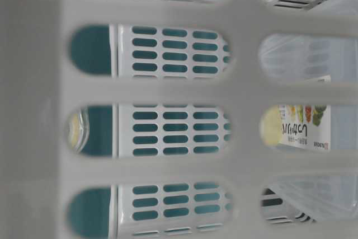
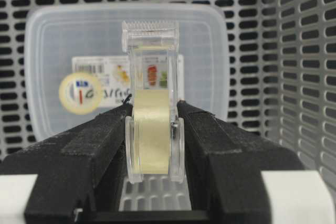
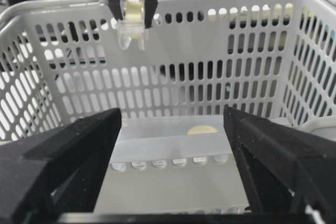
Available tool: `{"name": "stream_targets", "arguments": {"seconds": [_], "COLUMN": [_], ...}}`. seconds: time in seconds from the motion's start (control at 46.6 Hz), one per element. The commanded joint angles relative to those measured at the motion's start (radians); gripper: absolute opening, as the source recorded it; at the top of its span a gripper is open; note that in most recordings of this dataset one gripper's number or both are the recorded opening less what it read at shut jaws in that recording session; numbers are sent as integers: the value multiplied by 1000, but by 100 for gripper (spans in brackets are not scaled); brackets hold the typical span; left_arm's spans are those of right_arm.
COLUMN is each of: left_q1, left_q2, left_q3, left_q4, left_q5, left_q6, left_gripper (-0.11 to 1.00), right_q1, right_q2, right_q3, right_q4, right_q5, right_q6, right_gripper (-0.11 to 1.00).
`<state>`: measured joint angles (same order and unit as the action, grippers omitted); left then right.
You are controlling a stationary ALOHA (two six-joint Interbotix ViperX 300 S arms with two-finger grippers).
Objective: Pick up the tape dispenser from the shopping basket with the left arm.
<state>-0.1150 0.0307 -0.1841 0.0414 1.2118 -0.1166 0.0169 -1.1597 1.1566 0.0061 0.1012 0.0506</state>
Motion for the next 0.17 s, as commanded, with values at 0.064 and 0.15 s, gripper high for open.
{"name": "stream_targets", "arguments": {"seconds": [0.064,0.15], "left_q1": [-3,-3], "left_q2": [-18,-18], "left_q3": [-5,-2], "left_q4": [3,3], "left_q5": [-6,-8], "left_q6": [0,-2], "left_gripper": [28,28], "right_q1": [2,3], "right_q2": [6,6], "right_q3": [-8,-5], "right_q4": [3,3], "right_q5": [-9,-9], "right_q6": [-3,0], "right_gripper": [76,75]}}
